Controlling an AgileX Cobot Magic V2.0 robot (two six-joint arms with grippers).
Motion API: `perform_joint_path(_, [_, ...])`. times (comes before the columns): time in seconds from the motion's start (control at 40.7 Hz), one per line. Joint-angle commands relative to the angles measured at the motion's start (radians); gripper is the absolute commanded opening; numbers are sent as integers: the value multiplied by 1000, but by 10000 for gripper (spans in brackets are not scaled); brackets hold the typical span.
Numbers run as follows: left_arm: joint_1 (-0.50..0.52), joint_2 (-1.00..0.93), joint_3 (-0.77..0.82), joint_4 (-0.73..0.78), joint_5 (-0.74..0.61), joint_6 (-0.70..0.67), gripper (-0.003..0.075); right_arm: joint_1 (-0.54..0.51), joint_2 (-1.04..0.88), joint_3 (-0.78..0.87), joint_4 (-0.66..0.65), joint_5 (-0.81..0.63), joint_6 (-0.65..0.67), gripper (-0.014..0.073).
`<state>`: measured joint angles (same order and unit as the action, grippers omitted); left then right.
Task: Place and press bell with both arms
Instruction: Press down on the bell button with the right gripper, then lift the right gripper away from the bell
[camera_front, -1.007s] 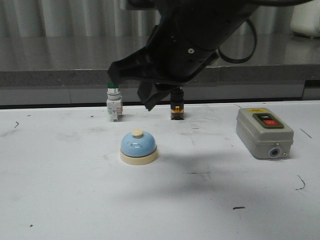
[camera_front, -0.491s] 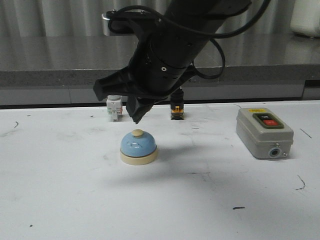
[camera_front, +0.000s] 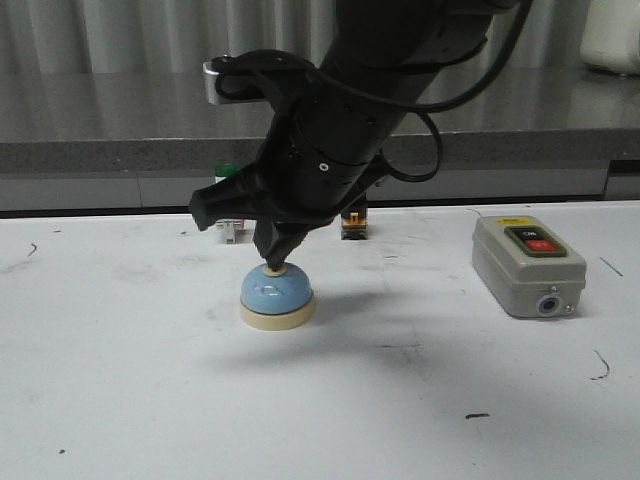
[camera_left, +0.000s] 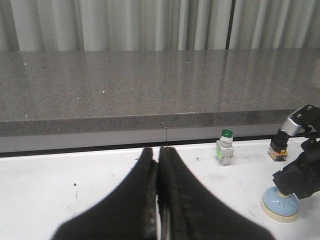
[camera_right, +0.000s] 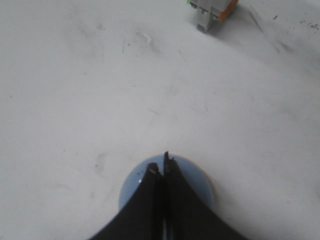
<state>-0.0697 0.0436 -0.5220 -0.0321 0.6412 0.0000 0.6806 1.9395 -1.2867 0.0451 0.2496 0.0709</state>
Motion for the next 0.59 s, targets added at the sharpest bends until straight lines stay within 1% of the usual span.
perform_joint_path(0.0, [3, 25, -24, -4, -81, -11, -20, 1, -53, -29, 3, -52, -2, -67])
perform_joint_path(0.172, [3, 25, -24, -4, -81, -11, -20, 1, -111, -29, 3, -92, -2, -67])
perform_joint_path(0.319, [3, 25, -24, -4, -81, -11, -20, -1, -171, -29, 3, -89, -2, -67])
perform_joint_path(0.442, [3, 25, -24, -4, -81, -11, -20, -16, -209, -29, 3, -74, -2, -67])
perform_joint_path(0.565, [3, 25, -24, -4, -81, -11, -20, -53, -243, -27, 9, -29, -2, -67])
